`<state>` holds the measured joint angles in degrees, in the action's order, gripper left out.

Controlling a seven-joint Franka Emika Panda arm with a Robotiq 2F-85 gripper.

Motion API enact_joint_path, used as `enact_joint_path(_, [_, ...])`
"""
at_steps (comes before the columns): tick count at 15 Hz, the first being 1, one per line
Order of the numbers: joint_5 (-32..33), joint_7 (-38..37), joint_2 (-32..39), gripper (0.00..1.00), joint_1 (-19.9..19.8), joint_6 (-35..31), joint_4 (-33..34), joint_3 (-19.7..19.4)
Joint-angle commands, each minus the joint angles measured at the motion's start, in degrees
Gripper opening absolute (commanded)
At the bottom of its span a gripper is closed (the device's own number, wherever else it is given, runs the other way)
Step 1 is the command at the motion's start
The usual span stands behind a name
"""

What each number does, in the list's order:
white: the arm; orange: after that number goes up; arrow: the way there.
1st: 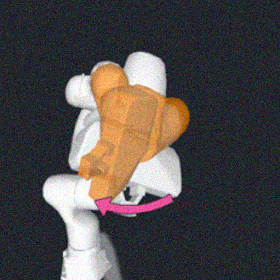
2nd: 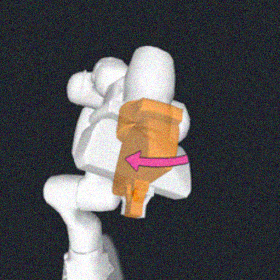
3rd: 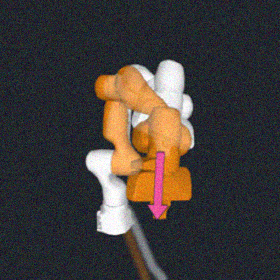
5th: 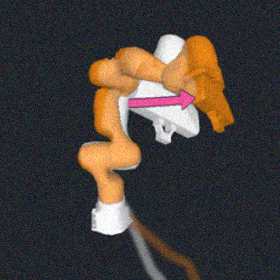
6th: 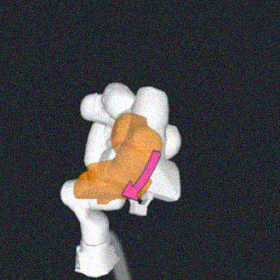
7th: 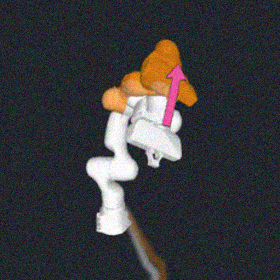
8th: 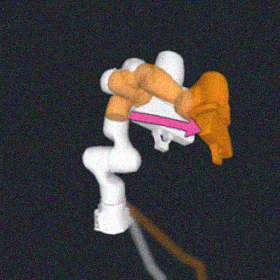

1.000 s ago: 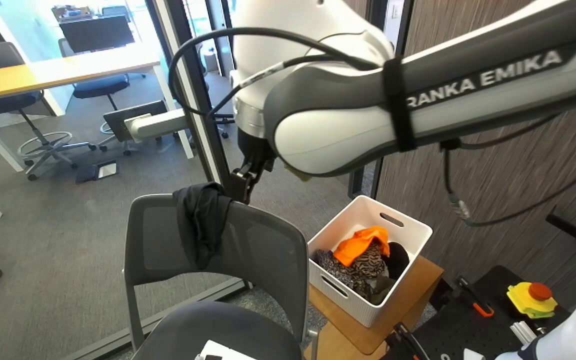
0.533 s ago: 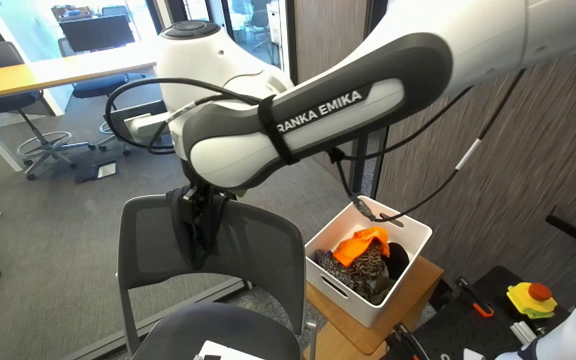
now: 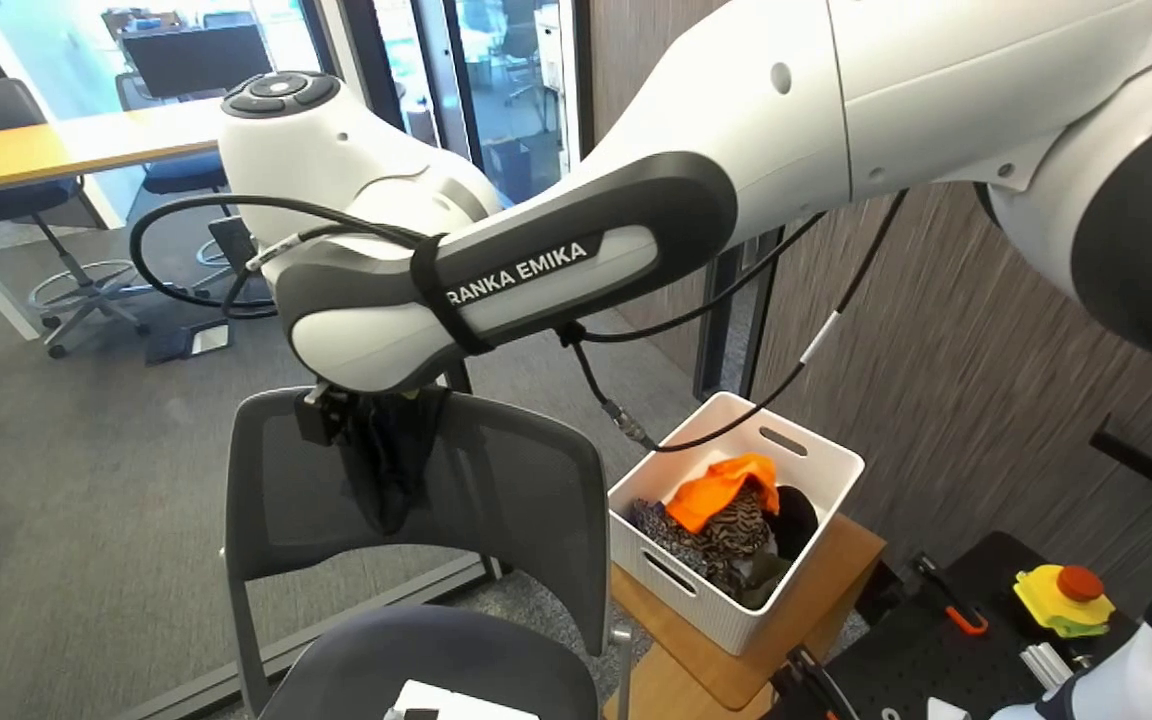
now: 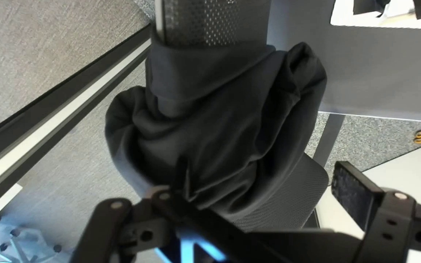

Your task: Move the black cloth to the box

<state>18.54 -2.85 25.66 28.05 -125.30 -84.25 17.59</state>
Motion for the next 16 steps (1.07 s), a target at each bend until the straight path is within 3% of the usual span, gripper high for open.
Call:
enact_joint_path(1, [2.51,-0.84,3.77,1.00,3.25,2.67,7.94,-2.60])
enact_joint_path(13, [5.63,-3.07,14.33,1.00,8.36,8.35,20.41,-10.06])
enact_joint_path(14, [5.64,-3.19,15.10,0.75,8.63,8.66,21.32,-10.46])
enact_joint_path(15, [5.24,-2.59,15.54,0.74,8.69,9.61,22.25,-10.50])
enact_joint_path(16, [4.99,-2.66,15.85,0.66,8.89,10.38,23.04,-10.51])
